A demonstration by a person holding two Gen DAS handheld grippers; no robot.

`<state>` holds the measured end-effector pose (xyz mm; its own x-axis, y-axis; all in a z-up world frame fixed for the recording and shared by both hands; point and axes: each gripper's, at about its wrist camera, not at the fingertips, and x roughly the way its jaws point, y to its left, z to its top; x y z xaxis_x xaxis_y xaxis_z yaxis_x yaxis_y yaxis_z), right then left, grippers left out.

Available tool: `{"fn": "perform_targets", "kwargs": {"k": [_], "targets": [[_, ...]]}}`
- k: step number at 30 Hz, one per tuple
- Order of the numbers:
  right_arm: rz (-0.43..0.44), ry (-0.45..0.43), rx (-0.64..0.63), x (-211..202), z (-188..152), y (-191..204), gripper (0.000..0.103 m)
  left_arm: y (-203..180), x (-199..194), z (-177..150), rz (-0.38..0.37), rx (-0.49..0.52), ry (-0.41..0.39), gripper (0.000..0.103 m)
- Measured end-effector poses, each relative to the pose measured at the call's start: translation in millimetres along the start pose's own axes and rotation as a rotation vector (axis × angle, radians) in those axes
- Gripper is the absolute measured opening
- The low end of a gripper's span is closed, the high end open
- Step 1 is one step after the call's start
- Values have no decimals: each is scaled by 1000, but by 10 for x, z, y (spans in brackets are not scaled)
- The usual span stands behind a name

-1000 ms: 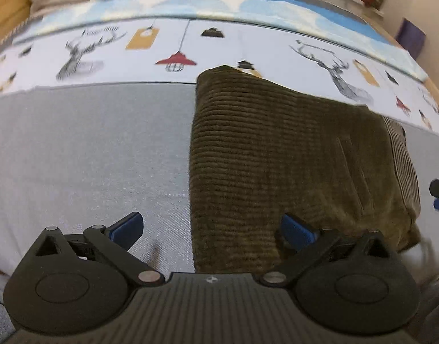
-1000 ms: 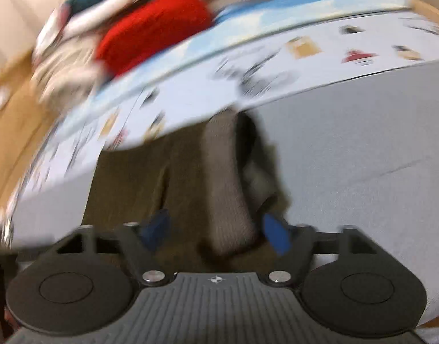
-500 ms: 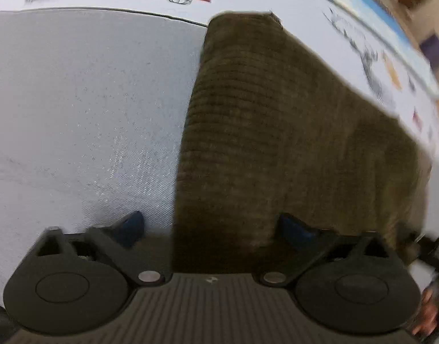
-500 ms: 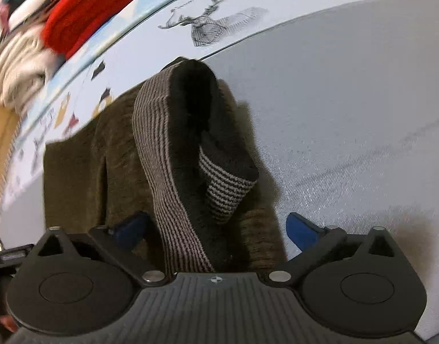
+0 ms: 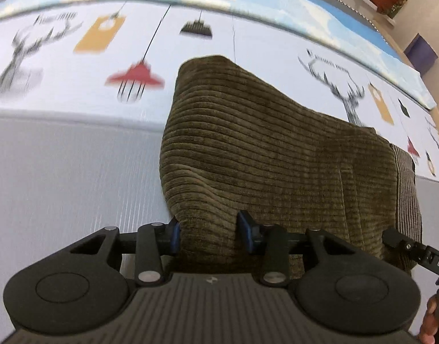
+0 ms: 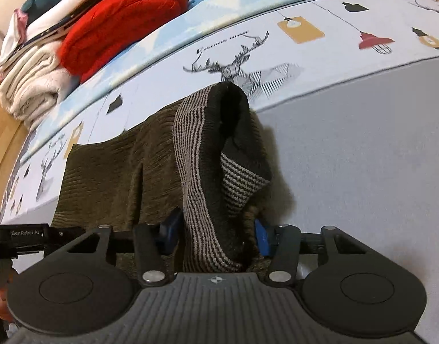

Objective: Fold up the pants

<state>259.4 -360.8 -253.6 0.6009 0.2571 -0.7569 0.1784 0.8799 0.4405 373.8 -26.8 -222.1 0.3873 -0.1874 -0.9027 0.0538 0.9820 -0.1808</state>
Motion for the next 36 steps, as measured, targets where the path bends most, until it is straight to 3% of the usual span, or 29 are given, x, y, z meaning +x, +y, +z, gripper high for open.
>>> {"fn": "perform_targets", "kwargs": {"k": [7,11,14,16,18,20,22,23,25,26,29,33,36], "targets": [[-7,-39,13,404,456,23,53,-134,269,579,30,20,-43,44],[-14,-48,6,602,705,33,55,-161,390,722,35,28,-55,45],[-26,-38,7,643,742,9,64,-166,317,643,42,33,-79,48],[-55,-65,-7,499,695,26,66,-205,130,482,79,89,-122,52],[-97,-154,-77,200,590,125,68,-239,-70,347,108,132,-185,77],[-85,-218,-157,-31,471,249,68,-300,-257,141,101,177,-273,84],[-13,-223,-265,-124,335,405,61,-413,-244,-17,122,267,-287,84],[-6,-204,-329,-87,273,481,50,-446,-171,-80,146,297,-270,84],[-95,-133,-447,142,140,587,40,-415,0,-250,174,326,-273,88],[-159,-76,-475,320,60,556,38,-379,13,-306,174,319,-308,95],[-138,-105,-418,348,-42,419,38,-278,-26,-323,155,295,-312,97],[-140,-77,-333,213,104,470,39,-218,-150,-253,148,292,-297,97],[-129,-104,-286,11,136,518,40,-233,-390,-273,152,278,-277,97]]}}
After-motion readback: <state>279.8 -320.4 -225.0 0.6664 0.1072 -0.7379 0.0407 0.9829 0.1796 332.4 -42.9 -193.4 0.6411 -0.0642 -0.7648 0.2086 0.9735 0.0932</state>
